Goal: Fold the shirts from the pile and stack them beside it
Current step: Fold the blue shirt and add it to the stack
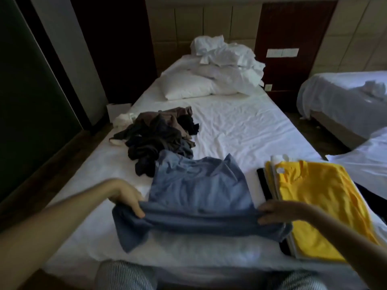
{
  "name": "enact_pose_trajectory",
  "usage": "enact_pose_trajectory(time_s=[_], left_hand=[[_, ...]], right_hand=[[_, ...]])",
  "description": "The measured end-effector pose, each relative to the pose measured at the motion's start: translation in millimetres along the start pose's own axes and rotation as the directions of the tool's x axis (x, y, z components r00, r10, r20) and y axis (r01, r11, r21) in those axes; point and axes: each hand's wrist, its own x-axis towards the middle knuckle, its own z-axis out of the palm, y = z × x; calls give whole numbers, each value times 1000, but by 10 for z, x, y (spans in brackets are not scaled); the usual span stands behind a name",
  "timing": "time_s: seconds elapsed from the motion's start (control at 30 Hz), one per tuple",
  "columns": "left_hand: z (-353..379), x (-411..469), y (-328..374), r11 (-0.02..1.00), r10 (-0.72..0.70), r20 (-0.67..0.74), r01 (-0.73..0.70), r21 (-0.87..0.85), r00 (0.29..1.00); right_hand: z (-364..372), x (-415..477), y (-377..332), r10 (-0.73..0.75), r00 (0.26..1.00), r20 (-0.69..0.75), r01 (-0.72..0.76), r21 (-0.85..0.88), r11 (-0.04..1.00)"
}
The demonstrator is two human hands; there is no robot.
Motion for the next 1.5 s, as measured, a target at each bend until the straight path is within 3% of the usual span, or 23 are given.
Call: enact_pose_trajectory(time_s=[0.13,0.23,0.3,0.4,0.43,0.5,0.57,0.7,0.77,0.87,0.93,1.03,1.17,1.33,1.43,1.5], left_hand=[[632,642,-203,995,-87,117,93,-45,989],[817,814,-292,985,-13,36,19,-170,999],[792,826,-355,965,89,-21,-91,-246,996],[669,821,-387,875,139,-180,-206,-438,974],[615,830,-343,825,134,-275,-261,-501,952],[504,964,-249,758,20,-499,-339,-557,866],[431,1121,-194,681,-125,-591,-364,-636,797],[437,1326,-111,578,-307,-468,-229,-784,828],[431,1469,-145,521,-311,-463,-258,-813,830],[398,1454,-79,337,-222,-409,-324,-884,885],[402,1325,-3,291,-147,-361,-309,-906,921],[369,1171,50,334,-107,-351,-299,-894,930],[148,995,-56,207,-79,-498,-475,-855,863],[-78,631,-118,174,-72,-618,-601,-780,783],[-307,397,-123,132,-119,-726,-714,-688,678],[-460,249,-87,178,-183,-765,-744,-644,618]], right_hand=[[487,260,6,72,973,220,-81,29,996],[558,375,36,105,938,331,-119,22,993],[536,446,27,98,947,306,-125,72,989],[503,675,72,90,996,15,-91,299,950],[490,776,100,123,985,-122,-66,391,918],[498,985,161,276,886,-374,-49,515,856],[528,1123,181,405,796,-450,-46,623,781],[587,1212,123,676,689,-259,-144,866,479],[595,1256,145,750,633,-191,-145,923,357],[552,1277,164,697,704,-137,-57,967,248],[502,1241,117,648,753,-113,-26,979,201],[431,1176,109,673,732,-105,-52,977,209],[262,1057,172,685,707,-175,61,980,188],[-110,862,129,635,683,-361,275,932,234],[-472,707,73,612,632,-476,385,878,285],[-734,581,47,592,589,-550,440,833,335]])
